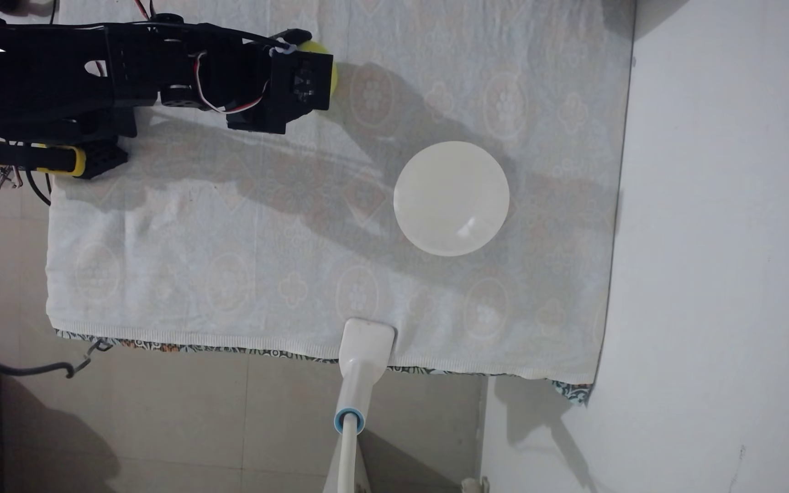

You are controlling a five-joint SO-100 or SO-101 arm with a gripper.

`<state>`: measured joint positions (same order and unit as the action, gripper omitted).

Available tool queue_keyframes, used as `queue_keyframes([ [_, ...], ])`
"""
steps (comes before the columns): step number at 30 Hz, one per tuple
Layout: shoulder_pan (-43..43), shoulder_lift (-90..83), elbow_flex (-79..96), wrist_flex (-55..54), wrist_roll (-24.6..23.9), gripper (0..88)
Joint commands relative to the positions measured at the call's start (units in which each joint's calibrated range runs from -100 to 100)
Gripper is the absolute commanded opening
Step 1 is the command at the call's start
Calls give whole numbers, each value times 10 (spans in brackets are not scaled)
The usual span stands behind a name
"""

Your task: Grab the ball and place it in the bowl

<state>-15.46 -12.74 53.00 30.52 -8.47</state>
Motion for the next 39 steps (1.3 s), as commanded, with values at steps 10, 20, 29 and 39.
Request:
queue_keyframes([
  [10, -1, -58, -4, 51, 14, 210],
  [20, 21, -165, -48, 134, 29, 216],
  [29, 112, -245, -93, 176, 69, 231],
  [39, 211, -279, -184, 237, 105, 223],
])
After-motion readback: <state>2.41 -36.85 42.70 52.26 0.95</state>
